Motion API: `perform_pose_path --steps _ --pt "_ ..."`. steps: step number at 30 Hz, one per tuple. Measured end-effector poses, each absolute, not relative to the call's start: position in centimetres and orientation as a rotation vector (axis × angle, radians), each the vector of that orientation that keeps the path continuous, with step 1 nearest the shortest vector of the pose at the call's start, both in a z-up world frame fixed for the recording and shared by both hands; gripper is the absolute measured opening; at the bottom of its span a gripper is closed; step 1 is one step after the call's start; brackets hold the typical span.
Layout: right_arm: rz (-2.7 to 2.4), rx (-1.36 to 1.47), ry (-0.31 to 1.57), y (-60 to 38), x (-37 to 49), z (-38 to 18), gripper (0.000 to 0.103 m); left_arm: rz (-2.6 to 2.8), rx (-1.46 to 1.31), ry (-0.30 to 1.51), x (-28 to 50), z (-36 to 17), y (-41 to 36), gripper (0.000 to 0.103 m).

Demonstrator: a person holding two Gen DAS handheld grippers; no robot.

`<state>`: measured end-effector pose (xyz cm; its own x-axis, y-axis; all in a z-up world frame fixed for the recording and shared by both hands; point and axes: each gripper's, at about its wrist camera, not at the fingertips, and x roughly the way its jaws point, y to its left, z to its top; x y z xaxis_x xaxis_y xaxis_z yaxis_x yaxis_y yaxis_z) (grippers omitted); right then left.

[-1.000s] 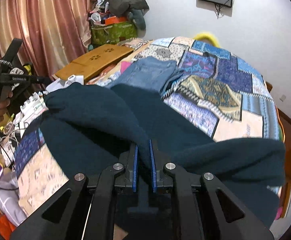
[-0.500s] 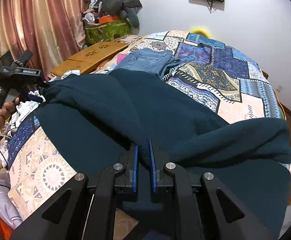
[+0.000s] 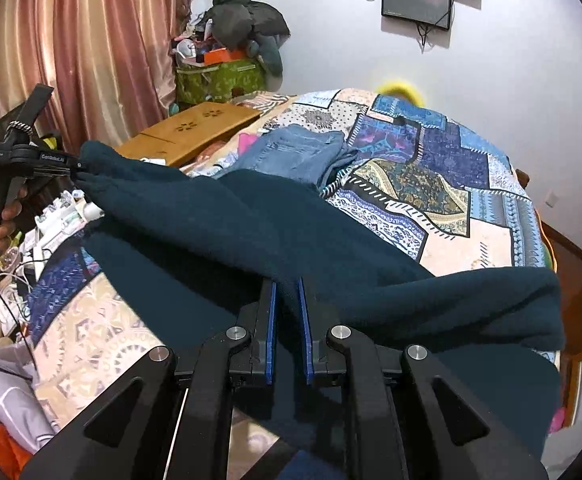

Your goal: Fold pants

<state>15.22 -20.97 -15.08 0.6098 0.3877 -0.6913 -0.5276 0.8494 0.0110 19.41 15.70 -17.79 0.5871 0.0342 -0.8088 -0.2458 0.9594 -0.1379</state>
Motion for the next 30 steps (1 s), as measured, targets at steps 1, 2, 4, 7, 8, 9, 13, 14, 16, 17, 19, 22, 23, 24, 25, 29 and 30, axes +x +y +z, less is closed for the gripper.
perform_pose_path --steps 1,2,4,7,8,9,13,14,16,17,19,22,23,24,25,29,30 --pt "0.535 -0.195 0.749 -21.0 15.0 -15.2 0.007 0.177 -0.228 0.933 19.2 -18.0 15.7 0.019" --pt "0.544 -0.182 0.757 -21.1 14.9 -15.3 0.005 0.201 -0.204 0.944 19.0 -18.6 15.9 0.019" --pt "0.546 -0.175 0.777 -21.0 14.6 -15.7 0.005 0.202 -0.222 0.980 18.9 -20.1 16.6 0.019" --pt "0.525 -0.181 0.812 -21.1 14.5 -16.9 0.005 0.192 -0.271 1.043 18.5 -22.7 17.2 0.019" --pt "0.522 -0.165 0.829 -21.3 14.5 -17.2 0.005 0.189 -0.265 1.061 18.3 -23.6 16.9 0.019" --pt "0.517 -0.147 0.846 -21.6 14.6 -17.4 0.005 0.187 -0.252 1.074 18.2 -24.1 16.6 0.020" --pt "0.476 -0.105 0.864 -23.2 14.7 -17.4 0.006 0.205 -0.172 1.104 17.5 -25.3 15.2 0.029" --pt "0.461 -0.093 0.866 -23.8 14.8 -17.3 0.006 0.224 -0.153 1.100 17.4 -25.1 15.1 0.035" --pt "0.432 -0.062 0.874 -25.0 15.1 -17.1 0.008 0.256 -0.132 1.092 17.5 -24.2 15.2 0.043" --pt "0.415 -0.043 0.877 -25.8 15.2 -16.9 0.010 0.258 -0.134 1.084 17.5 -23.7 15.3 0.047" --pt "0.379 -0.017 0.879 -27.1 15.6 -16.5 0.029 0.258 -0.141 1.064 17.7 -22.6 15.5 0.054" --pt "0.296 0.019 0.847 -29.9 15.9 -15.7 0.058 0.269 -0.129 1.012 18.2 -20.4 15.3 0.065" --pt "0.264 0.035 0.834 -31.0 16.2 -15.3 0.062 0.265 -0.120 1.002 18.5 -19.9 15.1 0.069" --pt "0.241 0.047 0.829 -31.8 16.4 -15.1 0.067 0.255 -0.113 0.994 18.9 -19.3 14.8 0.072" --pt "0.207 0.064 0.820 -33.0 16.7 -14.8 0.069 0.245 -0.111 0.989 19.3 -18.8 14.5 0.073" --pt "0.098 0.092 0.783 -37.1 18.1 -13.5 0.069 0.185 -0.124 0.974 21.7 -17.3 12.9 0.073" --pt "0.080 0.093 0.779 -37.8 18.6 -13.2 0.069 0.171 -0.129 0.974 22.4 -17.1 12.4 0.073"
